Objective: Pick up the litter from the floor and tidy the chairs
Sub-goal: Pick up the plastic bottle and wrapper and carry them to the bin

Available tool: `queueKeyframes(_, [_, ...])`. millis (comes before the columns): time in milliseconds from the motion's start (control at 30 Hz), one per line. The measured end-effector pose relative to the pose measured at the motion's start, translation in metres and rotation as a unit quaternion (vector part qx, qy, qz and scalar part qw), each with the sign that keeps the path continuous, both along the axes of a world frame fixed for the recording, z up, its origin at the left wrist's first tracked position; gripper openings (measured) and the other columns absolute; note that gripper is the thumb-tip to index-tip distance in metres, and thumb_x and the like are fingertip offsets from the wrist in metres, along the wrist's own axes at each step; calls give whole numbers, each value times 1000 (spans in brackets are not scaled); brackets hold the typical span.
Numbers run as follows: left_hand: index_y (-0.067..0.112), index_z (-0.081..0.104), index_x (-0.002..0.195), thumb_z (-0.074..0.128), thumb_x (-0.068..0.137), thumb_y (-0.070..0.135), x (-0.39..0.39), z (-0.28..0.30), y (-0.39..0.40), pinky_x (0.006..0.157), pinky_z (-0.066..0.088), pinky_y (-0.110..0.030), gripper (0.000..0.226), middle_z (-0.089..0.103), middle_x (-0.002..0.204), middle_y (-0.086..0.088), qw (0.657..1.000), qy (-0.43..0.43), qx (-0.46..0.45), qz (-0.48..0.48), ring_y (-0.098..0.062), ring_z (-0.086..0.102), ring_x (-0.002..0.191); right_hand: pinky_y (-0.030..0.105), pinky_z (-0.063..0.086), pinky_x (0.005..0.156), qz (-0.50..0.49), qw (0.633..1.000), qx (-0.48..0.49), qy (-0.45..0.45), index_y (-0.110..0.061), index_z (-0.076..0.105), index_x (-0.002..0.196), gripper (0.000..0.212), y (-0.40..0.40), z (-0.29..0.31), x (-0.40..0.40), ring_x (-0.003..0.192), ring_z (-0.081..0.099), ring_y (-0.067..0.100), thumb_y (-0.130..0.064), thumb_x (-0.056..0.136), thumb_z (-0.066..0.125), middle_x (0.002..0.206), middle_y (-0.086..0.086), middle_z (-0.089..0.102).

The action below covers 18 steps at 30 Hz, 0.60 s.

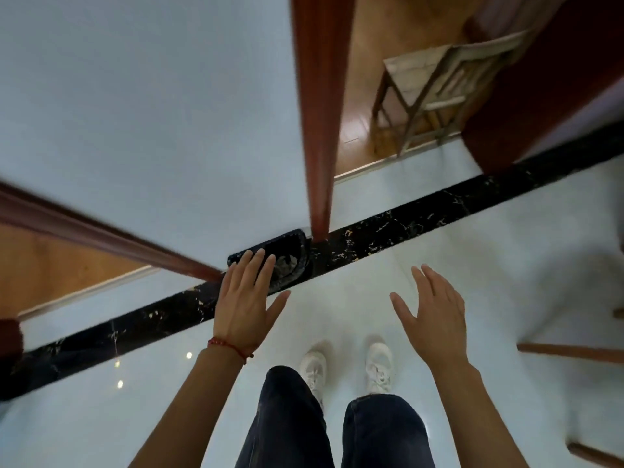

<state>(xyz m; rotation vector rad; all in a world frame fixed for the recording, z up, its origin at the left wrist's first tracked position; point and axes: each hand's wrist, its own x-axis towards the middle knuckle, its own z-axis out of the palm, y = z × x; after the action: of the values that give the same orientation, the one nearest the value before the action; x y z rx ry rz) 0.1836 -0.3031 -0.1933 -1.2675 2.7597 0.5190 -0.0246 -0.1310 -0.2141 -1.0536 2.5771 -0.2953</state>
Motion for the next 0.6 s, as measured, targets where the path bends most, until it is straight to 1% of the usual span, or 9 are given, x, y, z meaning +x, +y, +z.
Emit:
queueKeyframes(100, [-1,52,123,9,91,58,-16,20,10,99,34,-54,80,54,127,-23,998,-5,-8,-63,-41,46,121,41,20,111,-69,998,-3,3,-12,38,136,57,42,19,3,135,30,27,-42,89,50,145,11,37])
queueKeyframes(233, [-3,55,119,8,92,57,-39,38,41,95,38,-56,81,57,123,-24,991,-15,-3,-135,-43,50,116,40,18,112,-141,990,1,0,-14,37,137,58,102,37,7,136,29,26,-45,89,48,146,9,35])
queueKeyframes(433, [-1,58,117,10,93,56,-88,62,141,94,40,-56,78,60,119,-22,962,-21,4,-272,-40,53,114,41,23,110,-268,963,-12,13,-13,40,135,59,226,57,27,133,33,27,-46,87,50,144,10,40])
queueKeyframes(600, [-1,57,119,12,93,57,-118,77,242,94,40,-55,78,58,122,-23,925,-7,12,-379,-41,52,115,39,25,109,-350,936,-10,29,-13,40,135,57,327,73,56,133,34,26,-45,88,49,143,10,40])
